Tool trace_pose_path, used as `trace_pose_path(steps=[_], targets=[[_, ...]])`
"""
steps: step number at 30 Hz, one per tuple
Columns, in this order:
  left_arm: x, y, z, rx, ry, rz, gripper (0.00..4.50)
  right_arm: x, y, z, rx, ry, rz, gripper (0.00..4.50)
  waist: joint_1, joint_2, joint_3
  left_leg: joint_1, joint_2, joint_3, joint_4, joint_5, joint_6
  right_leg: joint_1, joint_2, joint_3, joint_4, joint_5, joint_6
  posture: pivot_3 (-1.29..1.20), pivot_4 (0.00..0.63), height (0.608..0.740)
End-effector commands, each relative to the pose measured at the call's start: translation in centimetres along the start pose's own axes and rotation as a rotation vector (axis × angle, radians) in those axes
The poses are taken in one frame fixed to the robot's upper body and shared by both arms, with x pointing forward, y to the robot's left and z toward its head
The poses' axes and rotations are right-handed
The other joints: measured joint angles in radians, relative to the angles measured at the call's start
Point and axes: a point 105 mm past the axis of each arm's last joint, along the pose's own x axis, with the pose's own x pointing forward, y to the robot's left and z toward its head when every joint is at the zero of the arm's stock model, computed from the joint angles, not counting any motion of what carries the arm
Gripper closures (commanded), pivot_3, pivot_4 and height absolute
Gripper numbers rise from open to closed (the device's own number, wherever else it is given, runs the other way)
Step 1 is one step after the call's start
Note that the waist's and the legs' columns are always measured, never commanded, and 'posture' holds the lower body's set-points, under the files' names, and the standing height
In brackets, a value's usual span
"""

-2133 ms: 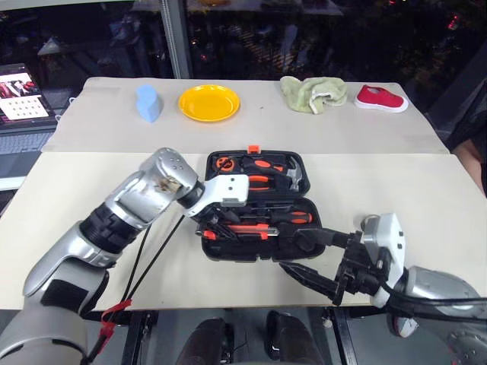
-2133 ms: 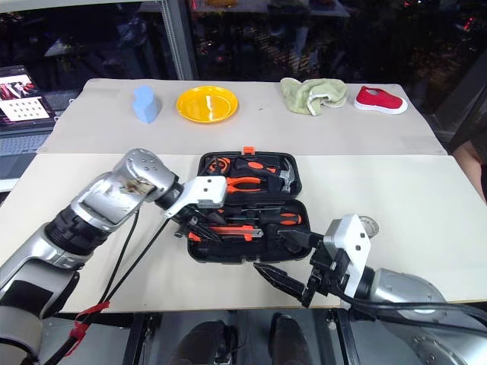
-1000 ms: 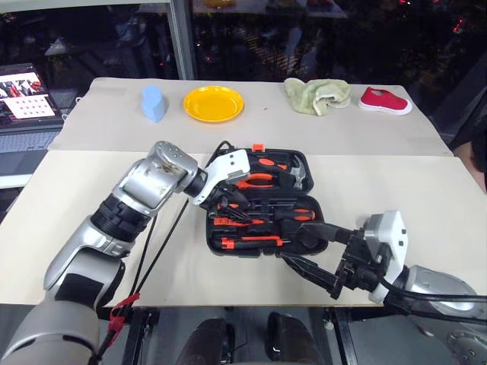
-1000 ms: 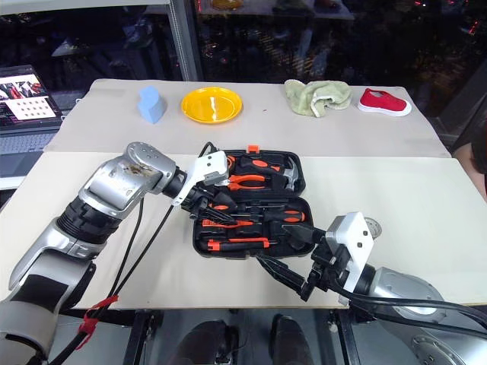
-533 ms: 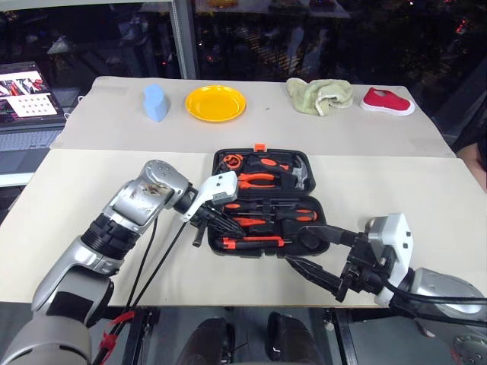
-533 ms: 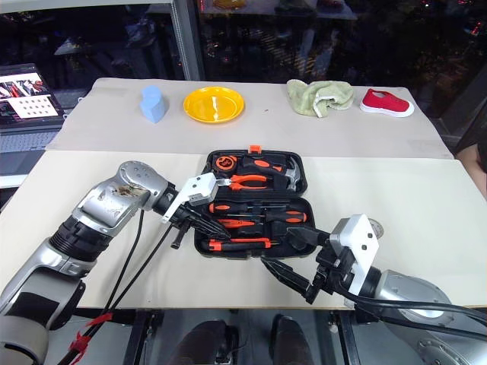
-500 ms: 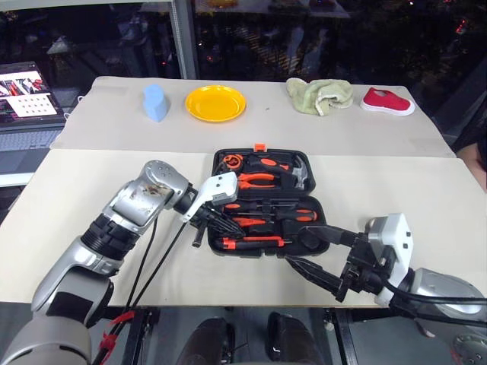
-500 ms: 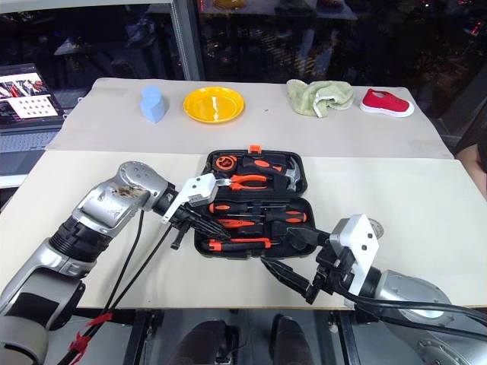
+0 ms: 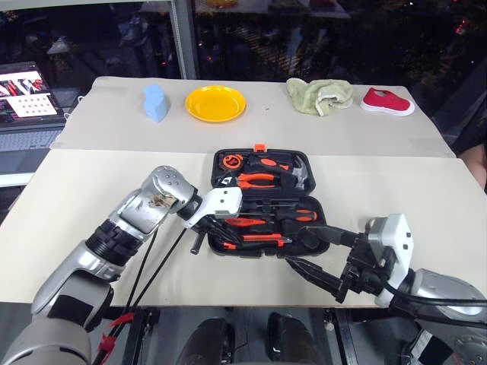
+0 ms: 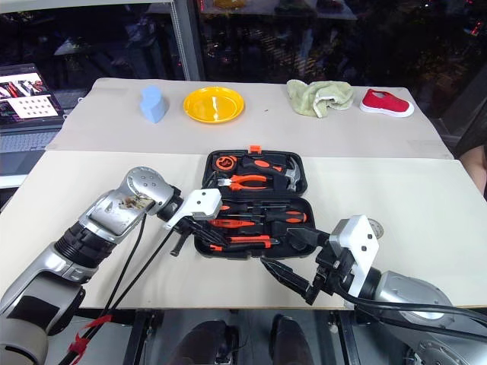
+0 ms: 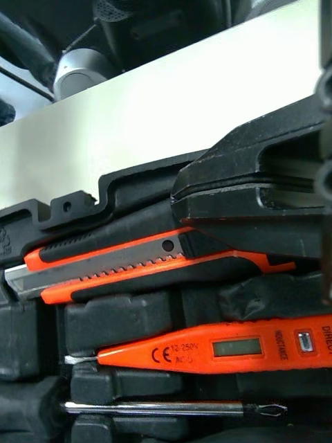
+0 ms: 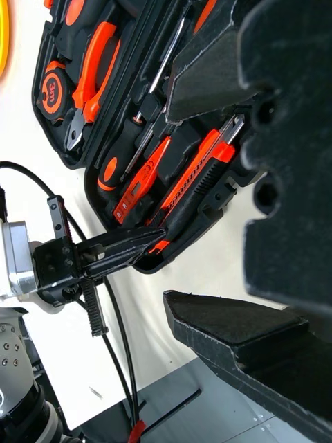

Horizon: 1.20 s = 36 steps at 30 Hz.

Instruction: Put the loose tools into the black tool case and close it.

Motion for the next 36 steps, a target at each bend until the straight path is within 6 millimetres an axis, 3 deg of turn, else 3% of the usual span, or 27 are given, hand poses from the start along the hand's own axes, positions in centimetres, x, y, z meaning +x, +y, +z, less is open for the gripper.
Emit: trace_pose_path(steps=[1, 5, 8, 11, 17, 20, 23, 29, 30, 33, 36], targets=[[0.4, 0.4, -0.7, 0.012, 0.038, 0.02, 4.45, 0.0, 0.3, 1.0, -0.04, -0.044, -0.005, 0.0, 0.0, 0.0, 0.0, 0.0, 0.0, 0.0, 0.0, 0.0, 0.001, 0.001, 0.0, 0.0, 0.0, 0.0, 0.0, 0.0, 0.15, 0.74], [0.4, 0.9, -0.6, 0.005, 0.017, 0.05, 4.45, 0.1, 0.4, 0.9, -0.037, -0.044, -0.01, 0.0, 0.002, 0.0, 0.0, 0.004, 0.0, 0.0, 0.001, -0.005, 0.009, 0.006, -0.002, 0.0, -0.001, 0.0, 0.001, 0.0, 0.15, 0.74], [-0.3, 1.5, 0.9, -0.01, -0.1, 0.096, 4.45, -0.2, 0.1, 0.6, -0.037, -0.032, -0.034, 0.0, 0.003, 0.0, 0.0, 0.008, 0.0, 0.0, 0.002, -0.006, 0.009, 0.011, -0.002, -0.001, -0.002, 0.0, 0.002, 0.0, 0.15, 0.74], [-1.7, 2.4, 2.5, -0.033, -0.265, 0.171, 4.45, -0.9, -1.1, 0.2, -0.046, -0.005, -0.102, 0.0, 0.0, 0.0, 0.0, 0.009, 0.0, -0.001, 0.002, -0.006, 0.01, 0.012, -0.003, -0.001, -0.002, -0.001, 0.003, 0.0, 0.15, 0.74], [-4.0, 2.5, 3.3, -0.13, -0.415, 0.194, 4.45, -3.5, -3.5, -1.2, -0.002, 0.023, -0.269, 0.0, -0.003, 0.0, 0.0, 0.008, 0.0, 0.0, -0.001, -0.002, 0.001, 0.009, -0.001, -0.001, -0.001, -0.001, 0.003, 0.0, 0.15, 0.74], [-6.3, 2.2, 3.3, -0.201, -0.479, 0.177, 3.77, -7.2, -5.2, -2.9, 0.05, 0.062, -0.442, 0.0, -0.001, 0.0, 0.0, 0.008, 0.0, 0.0, -0.002, -0.002, 0.001, 0.009, 0.001, 0.0, -0.002, -0.001, 0.002, 0.0, 0.15, 0.74], [-8.2, 1.8, 3.8, -0.186, -0.555, 0.191, 2.54, -12.3, -5.9, -4.2, 0.103, 0.091, -0.624, 0.0, 0.006, 0.001, 0.0, 0.007, 0.0, 0.0, -0.003, -0.002, 0.001, 0.007, 0.003, -0.001, -0.002, -0.001, 0.002, 0.0, 0.15, 0.74], [-8.5, 0.5, 4.3, -0.124, -0.526, 0.179, 0.23, -18.3, -5.0, -5.6, 0.14, 0.191, -0.738, 0.0, -0.006, 0.002, 0.0, 0.012, 0.0, 0.0, -0.004, -0.011, 0.001, 0.012, 0.0, 0.002, -0.003, -0.005, 0.007, 0.0, 0.15, 0.74], [-8.6, 0.3, 4.3, -0.114, -0.519, 0.175, 0.03, -18.9, -5.0, -5.6, 0.142, 0.201, -0.747, 0.0, -0.01, 0.002, 0.0, 0.013, 0.0, 0.0, -0.004, -0.011, 0.001, 0.013, -0.001, 0.003, -0.003, -0.006, 0.01, 0.0, 0.15, 0.74], [-8.7, -0.3, 4.6, -0.098, -0.51, 0.165, 0.03, -19.8, -5.6, -5.1, 0.127, 0.224, -0.741, 0.0, -0.02, 0.002, 0.0, 0.016, 0.001, 0.0, -0.005, -0.011, -0.001, 0.014, -0.002, 0.004, -0.003, -0.007, 0.01, 0.0, 0.15, 0.74], [-8.6, -0.7, 4.8, -0.083, -0.501, 0.156, 0.03, -19.2, -6.8, -4.2, 0.079, 0.258, -0.674, 0.0, -0.029, 0.004, 0.0, 0.018, 0.001, 0.0, -0.005, -0.011, -0.002, 0.016, -0.002, 0.005, -0.002, -0.008, 0.009, 0.0, 0.15, 0.74]])
